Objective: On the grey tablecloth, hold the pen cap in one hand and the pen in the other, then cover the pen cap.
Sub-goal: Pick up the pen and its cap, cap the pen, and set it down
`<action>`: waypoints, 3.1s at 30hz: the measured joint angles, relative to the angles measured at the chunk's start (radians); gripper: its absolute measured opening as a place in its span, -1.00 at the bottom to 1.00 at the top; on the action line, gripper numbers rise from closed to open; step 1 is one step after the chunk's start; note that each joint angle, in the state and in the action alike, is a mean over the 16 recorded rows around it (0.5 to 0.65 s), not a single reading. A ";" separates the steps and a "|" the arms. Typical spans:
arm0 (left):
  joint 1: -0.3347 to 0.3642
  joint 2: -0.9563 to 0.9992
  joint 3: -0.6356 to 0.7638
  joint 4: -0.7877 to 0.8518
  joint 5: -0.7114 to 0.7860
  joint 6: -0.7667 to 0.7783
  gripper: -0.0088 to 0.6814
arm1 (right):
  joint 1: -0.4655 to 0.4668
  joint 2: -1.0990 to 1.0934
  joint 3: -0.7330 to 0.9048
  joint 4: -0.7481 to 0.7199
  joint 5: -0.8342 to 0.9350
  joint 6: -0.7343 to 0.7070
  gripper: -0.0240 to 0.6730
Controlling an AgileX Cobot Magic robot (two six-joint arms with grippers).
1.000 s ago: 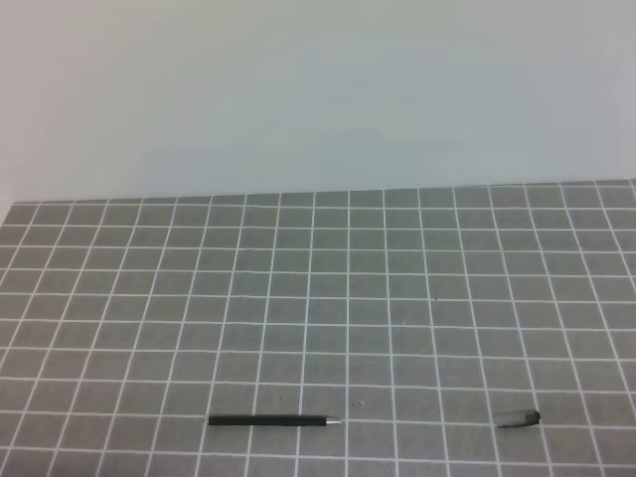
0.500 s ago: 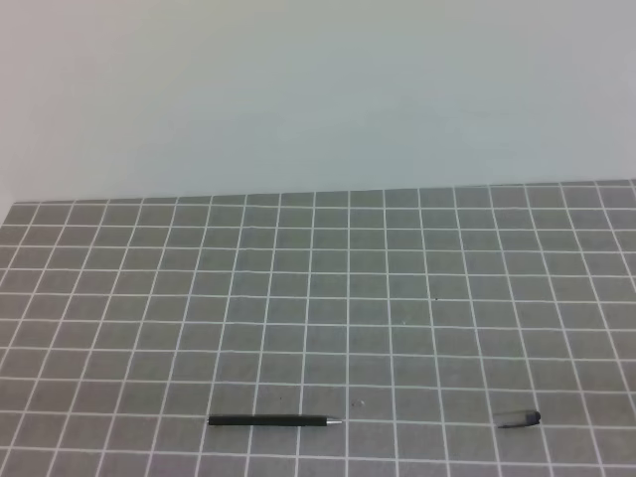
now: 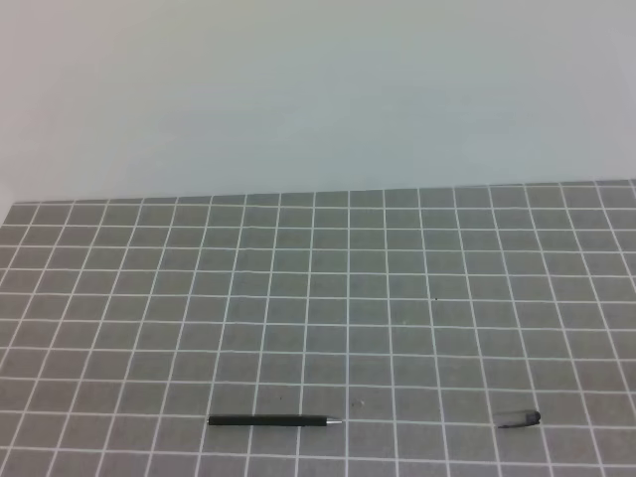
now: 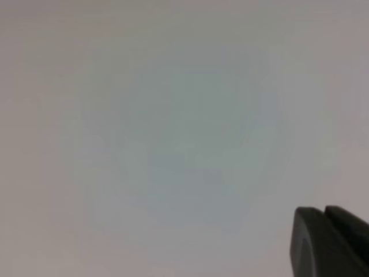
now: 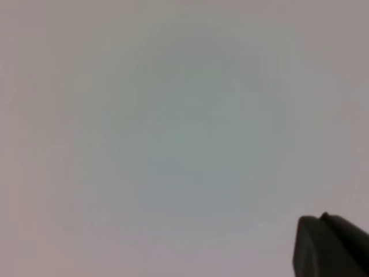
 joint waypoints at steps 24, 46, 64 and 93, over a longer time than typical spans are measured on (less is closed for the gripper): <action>0.000 0.061 -0.339 0.109 0.756 0.072 -0.98 | 0.001 0.147 -0.450 0.027 0.819 -0.206 -0.94; -0.026 0.061 -0.282 0.045 0.754 0.057 -0.98 | 0.191 1.104 -1.027 0.244 1.517 -0.753 -0.94; -0.075 0.061 -0.254 0.043 0.707 0.069 -0.98 | 0.485 1.614 -1.099 0.061 1.383 -0.938 -0.36; -0.075 0.061 -0.254 0.032 0.715 0.068 -0.98 | 0.491 1.829 -1.100 0.068 1.235 -1.035 0.01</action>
